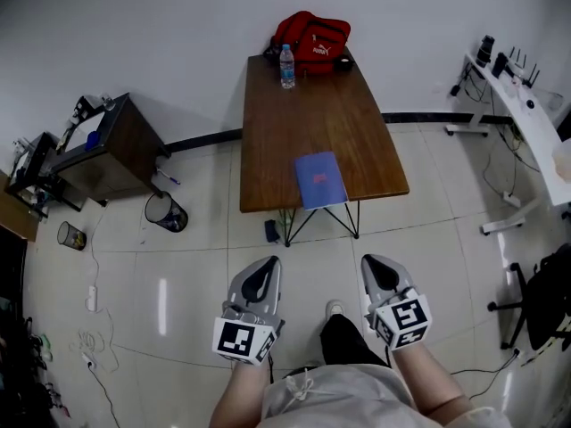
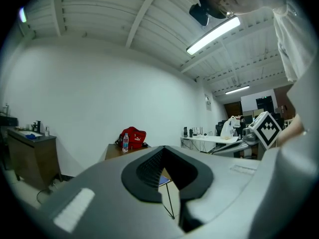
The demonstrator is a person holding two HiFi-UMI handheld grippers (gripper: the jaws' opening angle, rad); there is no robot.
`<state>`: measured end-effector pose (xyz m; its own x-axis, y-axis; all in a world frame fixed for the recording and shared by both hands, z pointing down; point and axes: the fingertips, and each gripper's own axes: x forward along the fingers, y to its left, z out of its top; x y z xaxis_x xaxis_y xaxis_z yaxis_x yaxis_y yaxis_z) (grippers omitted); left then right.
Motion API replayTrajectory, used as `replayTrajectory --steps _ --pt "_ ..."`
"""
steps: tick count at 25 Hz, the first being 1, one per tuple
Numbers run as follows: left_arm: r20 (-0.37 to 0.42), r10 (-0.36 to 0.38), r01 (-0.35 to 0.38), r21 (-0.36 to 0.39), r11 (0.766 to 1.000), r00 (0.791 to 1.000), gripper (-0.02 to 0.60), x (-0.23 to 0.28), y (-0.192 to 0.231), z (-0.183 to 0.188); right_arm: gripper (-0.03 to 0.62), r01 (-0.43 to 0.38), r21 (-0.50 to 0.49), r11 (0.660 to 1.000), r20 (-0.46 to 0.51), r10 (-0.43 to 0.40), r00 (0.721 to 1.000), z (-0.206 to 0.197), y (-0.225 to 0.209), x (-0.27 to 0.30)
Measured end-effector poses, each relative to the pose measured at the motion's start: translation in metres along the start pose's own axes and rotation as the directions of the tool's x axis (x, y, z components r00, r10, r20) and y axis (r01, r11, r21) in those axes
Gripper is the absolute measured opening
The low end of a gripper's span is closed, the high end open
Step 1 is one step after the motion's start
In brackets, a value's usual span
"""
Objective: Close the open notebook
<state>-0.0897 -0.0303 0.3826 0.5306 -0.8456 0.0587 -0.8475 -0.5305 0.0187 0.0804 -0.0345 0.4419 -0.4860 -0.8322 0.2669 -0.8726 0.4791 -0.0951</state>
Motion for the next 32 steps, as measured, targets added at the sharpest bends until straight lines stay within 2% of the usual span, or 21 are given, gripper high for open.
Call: replayTrajectory --steps 7,14,20,28,32 --pt "0.022 -0.023 0.023 -0.005 1.000 0.999 0.006 -0.107 -0.033 0.002 0.006 0.019 -0.030 0.999 0.020 -0.019 1.000 -0.014 0.077 -0.083" --pt "0.023 -0.037 0.037 -0.026 0.999 0.999 0.006 -0.174 -0.066 0.000 0.006 0.020 -0.047 0.999 0.022 -0.019 1.000 -0.026 0.128 -0.148" --pt "0.035 -0.063 0.063 0.006 0.998 0.997 0.006 -0.185 -0.095 0.013 0.006 0.016 -0.059 0.998 0.042 -0.014 0.999 -0.020 0.134 -0.178" --pt "0.024 -0.043 0.044 -0.020 0.999 0.999 0.006 -0.183 -0.125 0.007 0.006 -0.045 -0.064 0.997 0.038 0.047 0.998 -0.026 0.132 -0.195" --pt "0.032 -0.054 0.055 -0.014 0.998 0.998 0.006 -0.180 -0.142 0.005 0.006 -0.042 -0.077 0.996 0.042 0.046 0.998 -0.028 0.125 -0.207"
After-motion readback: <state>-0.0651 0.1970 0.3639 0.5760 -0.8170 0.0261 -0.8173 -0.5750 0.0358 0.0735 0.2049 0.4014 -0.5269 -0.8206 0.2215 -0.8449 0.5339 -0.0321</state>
